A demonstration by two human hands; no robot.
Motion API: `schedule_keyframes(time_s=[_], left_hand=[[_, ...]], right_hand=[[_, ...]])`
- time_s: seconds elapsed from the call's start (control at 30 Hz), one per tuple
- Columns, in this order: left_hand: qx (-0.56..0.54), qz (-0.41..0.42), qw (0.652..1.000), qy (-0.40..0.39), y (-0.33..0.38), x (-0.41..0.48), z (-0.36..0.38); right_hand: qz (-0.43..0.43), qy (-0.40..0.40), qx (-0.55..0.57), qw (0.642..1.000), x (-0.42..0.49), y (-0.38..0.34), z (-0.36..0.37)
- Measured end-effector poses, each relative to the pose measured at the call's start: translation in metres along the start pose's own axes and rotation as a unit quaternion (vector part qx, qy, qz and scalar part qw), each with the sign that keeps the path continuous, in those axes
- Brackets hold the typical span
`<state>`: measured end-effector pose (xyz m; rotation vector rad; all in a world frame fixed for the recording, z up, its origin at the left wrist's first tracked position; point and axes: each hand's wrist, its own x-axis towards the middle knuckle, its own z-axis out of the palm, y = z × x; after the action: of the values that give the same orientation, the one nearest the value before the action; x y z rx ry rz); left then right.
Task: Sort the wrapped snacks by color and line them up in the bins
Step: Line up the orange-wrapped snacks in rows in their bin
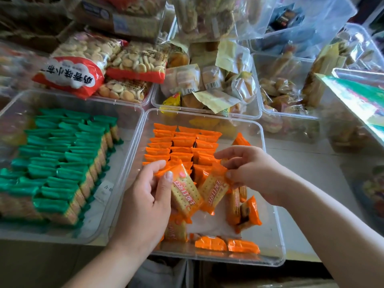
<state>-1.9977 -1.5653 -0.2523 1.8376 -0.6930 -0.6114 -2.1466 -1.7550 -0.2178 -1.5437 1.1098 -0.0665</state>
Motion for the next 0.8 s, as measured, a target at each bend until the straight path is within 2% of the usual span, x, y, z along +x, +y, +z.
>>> schedule_keyframes(time_s=[0.23, 0.43, 0.63, 0.73, 0.8], left_hand=[[0.019, 0.001, 1.0, -0.006, -0.004, 0.002, 0.0], [0.046, 0.01, 0.999, 0.0, -0.004, 0.001, 0.001], [0.019, 0.009, 1.0, -0.004, -0.001, -0.001, 0.002], [-0.019, 0.017, 1.0, -0.011, 0.003, -0.004, 0.0], [-0.041, 0.026, 0.999, -0.013, 0.004, -0.004, -0.002]], right_hand=[[-0.019, 0.001, -0.049, 0.999, 0.001, 0.015, 0.009], [-0.004, 0.004, 0.025, 1.0, -0.007, 0.003, 0.006], [0.006, 0.014, 0.095, 0.995, -0.014, -0.011, 0.004], [-0.025, 0.028, 0.094, 0.995, -0.015, -0.013, 0.004], [-0.041, 0.067, 0.077, 0.994, -0.012, -0.009, 0.007]])
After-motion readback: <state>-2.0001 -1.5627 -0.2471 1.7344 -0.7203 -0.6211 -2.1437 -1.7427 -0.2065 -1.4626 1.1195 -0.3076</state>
